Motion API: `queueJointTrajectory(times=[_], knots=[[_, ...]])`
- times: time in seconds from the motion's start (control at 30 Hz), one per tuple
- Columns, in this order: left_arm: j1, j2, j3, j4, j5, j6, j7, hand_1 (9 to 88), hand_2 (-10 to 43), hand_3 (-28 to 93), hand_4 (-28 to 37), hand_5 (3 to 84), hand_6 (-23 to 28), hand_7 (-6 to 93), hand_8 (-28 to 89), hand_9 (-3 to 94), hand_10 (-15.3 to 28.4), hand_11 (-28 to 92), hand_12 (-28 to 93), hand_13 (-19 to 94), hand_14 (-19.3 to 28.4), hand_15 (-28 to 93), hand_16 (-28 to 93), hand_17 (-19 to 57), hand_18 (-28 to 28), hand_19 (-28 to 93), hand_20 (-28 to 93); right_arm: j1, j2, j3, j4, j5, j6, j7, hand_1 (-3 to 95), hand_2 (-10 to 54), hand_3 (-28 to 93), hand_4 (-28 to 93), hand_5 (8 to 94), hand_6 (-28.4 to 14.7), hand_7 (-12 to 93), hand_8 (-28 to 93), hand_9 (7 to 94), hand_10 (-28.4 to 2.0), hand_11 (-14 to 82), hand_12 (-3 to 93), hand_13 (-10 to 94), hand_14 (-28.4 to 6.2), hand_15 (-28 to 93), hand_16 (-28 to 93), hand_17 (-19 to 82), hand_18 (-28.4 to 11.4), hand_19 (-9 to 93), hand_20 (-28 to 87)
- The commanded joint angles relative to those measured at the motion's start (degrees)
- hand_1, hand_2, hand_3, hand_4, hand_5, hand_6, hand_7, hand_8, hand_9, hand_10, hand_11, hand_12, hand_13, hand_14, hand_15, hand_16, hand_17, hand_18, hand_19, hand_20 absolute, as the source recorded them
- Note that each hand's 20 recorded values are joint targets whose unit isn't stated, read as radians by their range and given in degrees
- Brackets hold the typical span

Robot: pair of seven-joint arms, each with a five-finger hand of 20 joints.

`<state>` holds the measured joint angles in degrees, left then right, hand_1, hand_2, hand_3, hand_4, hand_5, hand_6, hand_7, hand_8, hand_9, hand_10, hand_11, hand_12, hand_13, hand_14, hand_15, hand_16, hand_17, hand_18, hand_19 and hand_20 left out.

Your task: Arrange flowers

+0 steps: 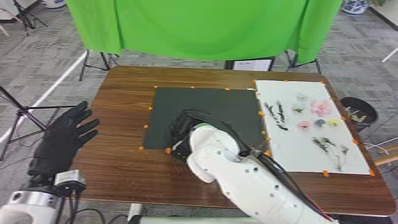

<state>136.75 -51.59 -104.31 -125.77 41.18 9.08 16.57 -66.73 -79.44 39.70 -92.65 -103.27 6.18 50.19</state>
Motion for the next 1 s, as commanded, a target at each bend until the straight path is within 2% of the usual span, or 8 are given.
queueJointTrajectory(times=[0.03,0.3,0.8,1.0], knots=[[-1.6,1.02,0.90,0.68,-0.01,-0.54,-1.04,27.6,-4.7,68,-22.1,28.0,3.2,20.4,-10,21.0,10.5,20,18,19,14.6,30,2,-8.9,23.4,41,9,-1.2,-1.5,-1.3,1.1,-2.1,-0.2,0.6,75.5,-6.3,-28,86,67.1,2.0,59,24,85.7,-5.1,70.1,60.6,83,-5.5,89,41,55,-21.0,93,76],[-3.5,1.82,2.11,1.51,-0.11,-1.14,-2.00,27.7,-4.8,68,-22.2,28.7,3.4,20.7,-10,21.4,10.7,20,18,19,15.2,30,2,-8.9,24.1,41,9,-2.0,-2.4,-1.1,1.3,-2.5,-1.8,0.8,75.4,-6.1,-28,80,67.3,3.5,58,21,85.4,-5.3,69.3,60.6,83,-5.8,88,41,55,-21.1,93,76],[-3.3,1.13,2.40,1.76,0.02,-1.42,-2.02,27.9,-4.6,68,-22.6,29.1,3.4,21.3,-10,22.2,11.2,20,19,20,16.3,31,1,-9.4,24.8,42,9,-2.3,-1.7,-1.3,1.9,-5.8,-6.0,0.2,73.8,-6.3,-28,74,66.6,2.7,55,18,83.0,-6.2,68.9,60.6,81,-6.6,88,42,53,-21.1,93,75],[-2.3,0.58,2.08,1.50,0.13,-1.43,-2.13,27.9,-4.4,68,-22.9,29.2,3.4,21.7,-10,22.7,11.5,20,19,20,17.1,32,2,-9.6,25.2,42,8,-2.4,-1.2,-1.4,1.8,-7.5,-8.0,-0.3,74.1,-6.6,-28,73,65.7,2.2,55,18,81.9,-6.3,69.0,60.6,80,-6.8,88,42,52,-21.3,93,75]])
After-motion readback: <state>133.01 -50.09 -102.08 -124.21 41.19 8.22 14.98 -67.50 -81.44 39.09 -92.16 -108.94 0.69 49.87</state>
